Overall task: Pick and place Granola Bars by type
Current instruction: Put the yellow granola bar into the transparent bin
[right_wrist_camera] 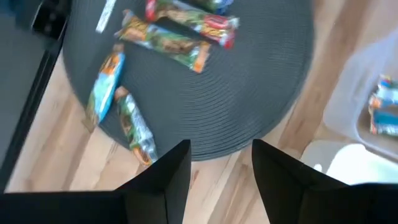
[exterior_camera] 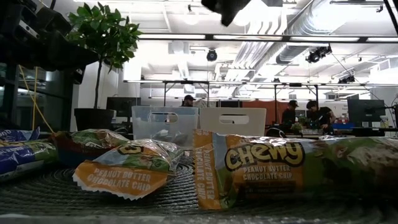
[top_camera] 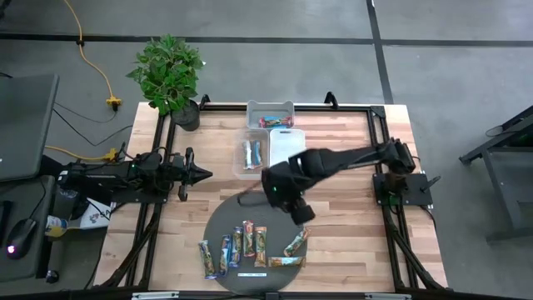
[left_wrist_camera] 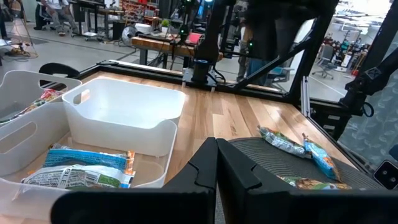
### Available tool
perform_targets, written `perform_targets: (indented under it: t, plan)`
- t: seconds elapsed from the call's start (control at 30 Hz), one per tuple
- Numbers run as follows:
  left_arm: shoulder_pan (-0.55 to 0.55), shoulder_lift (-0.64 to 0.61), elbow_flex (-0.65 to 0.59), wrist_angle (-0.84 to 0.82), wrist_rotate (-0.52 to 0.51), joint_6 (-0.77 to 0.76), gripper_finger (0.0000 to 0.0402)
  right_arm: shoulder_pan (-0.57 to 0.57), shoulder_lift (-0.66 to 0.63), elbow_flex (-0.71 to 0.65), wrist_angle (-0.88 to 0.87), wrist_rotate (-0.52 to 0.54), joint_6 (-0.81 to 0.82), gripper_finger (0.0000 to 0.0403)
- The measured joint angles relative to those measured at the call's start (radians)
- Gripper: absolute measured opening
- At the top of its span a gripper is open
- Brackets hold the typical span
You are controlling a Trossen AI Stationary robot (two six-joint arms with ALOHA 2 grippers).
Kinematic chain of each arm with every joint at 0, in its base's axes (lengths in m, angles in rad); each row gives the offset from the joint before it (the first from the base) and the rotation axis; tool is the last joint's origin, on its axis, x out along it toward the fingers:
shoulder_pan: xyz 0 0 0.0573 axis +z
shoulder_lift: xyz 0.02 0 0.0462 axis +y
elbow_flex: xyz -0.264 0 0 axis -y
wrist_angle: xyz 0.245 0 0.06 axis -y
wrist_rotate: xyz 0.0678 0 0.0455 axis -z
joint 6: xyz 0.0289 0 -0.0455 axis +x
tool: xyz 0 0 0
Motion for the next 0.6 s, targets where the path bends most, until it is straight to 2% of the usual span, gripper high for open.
perform_targets:
  t: [0.23, 0.43, 0.6]
  plan:
    - [0.0, 0.0, 0.0, 0.0, 0.0, 0.0, 0.0, 0.095, 0.0, 0.0, -0.002, 0.081, -0.065, 0.0172]
    - [0.0, 0.0, 0.0, 0.0, 0.0, 0.0, 0.0, 0.164, 0.0, 0.0, -0.002, 0.092, -0.047, 0.021]
    - [0.0, 0.0, 0.0, 0.0, 0.0, 0.0, 0.0, 0.217, 0.0, -0.001, -0.001, 0.144, 0.0, 0.0242]
